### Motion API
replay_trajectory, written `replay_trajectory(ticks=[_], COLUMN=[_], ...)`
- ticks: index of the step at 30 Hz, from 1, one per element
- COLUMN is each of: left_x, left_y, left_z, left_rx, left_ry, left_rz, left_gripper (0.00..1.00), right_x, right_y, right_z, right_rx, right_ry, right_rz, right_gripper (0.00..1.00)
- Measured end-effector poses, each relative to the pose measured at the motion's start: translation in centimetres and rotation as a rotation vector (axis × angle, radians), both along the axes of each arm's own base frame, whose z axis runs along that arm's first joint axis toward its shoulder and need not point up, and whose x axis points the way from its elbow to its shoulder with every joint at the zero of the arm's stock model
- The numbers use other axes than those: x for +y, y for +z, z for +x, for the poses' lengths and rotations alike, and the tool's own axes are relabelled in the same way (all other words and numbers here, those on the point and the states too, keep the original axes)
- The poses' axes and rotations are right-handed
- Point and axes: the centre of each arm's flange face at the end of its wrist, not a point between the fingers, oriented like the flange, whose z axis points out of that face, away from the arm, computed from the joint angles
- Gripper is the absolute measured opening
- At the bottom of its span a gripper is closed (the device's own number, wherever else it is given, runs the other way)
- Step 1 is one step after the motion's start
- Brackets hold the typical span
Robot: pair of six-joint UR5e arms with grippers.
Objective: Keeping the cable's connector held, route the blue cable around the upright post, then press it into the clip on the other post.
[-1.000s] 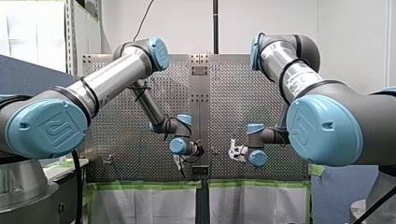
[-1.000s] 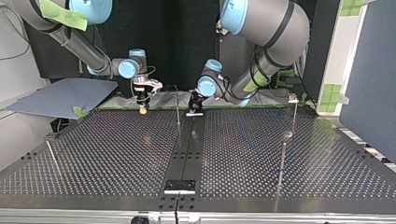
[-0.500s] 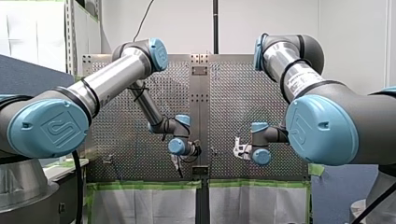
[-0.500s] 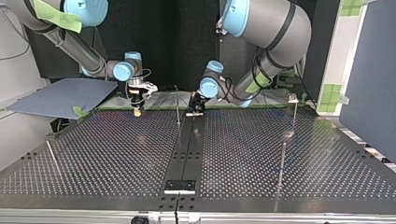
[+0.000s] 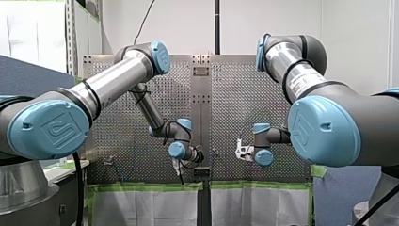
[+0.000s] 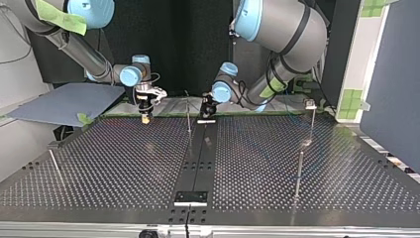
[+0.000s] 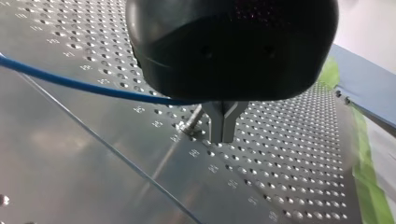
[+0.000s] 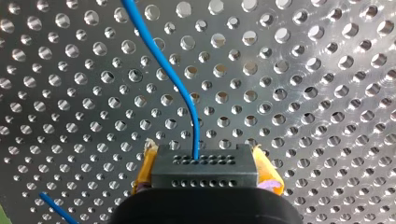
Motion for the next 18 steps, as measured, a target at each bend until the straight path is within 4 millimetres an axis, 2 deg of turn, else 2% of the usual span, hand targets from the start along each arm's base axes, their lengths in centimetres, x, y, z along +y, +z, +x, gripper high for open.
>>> replay_trajectory(ticks=[18], left_x=[0.2], left_y=[-0.3], left_z=[-0.1], left_rx=[0.014], left_ry=[-0.013], left_rz=[0.004], left_gripper=[0.0], right_x=[-0.4], right_y=[-0.6], right_z=[-1.1], right_rx=[0.003], right_ry=[-0.02], right_rz=[0.013], right_gripper=[0.0])
